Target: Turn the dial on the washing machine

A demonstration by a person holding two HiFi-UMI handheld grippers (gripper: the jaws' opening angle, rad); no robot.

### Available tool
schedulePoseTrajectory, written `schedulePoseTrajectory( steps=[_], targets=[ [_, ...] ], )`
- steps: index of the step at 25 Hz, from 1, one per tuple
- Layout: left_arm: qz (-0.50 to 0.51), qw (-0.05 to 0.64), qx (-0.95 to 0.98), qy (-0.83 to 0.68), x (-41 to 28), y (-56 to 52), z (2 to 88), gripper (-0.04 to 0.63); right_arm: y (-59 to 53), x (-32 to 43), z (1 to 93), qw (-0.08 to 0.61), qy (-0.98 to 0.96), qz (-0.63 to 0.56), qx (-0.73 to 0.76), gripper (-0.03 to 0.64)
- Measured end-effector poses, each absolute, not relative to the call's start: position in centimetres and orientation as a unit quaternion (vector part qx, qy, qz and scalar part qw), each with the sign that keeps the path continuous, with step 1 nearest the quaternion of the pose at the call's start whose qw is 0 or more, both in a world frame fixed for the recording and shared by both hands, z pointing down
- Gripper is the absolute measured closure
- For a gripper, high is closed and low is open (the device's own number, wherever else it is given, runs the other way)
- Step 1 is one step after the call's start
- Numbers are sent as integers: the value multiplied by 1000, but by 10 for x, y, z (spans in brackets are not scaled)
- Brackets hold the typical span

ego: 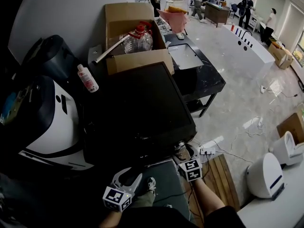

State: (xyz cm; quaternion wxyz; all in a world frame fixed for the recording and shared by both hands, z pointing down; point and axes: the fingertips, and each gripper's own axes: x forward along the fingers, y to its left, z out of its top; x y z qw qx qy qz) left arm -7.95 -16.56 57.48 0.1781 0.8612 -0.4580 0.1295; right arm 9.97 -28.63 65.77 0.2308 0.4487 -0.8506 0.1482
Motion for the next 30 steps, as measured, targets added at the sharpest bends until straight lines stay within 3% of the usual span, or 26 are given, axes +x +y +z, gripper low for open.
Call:
schedulePoseTrajectory(
  steps=[30],
  targets=[
    [139, 189, 862, -450, -77, -167, 584, 440, -289, 96, 681, 188, -845, 237, 440, 272]
  ],
)
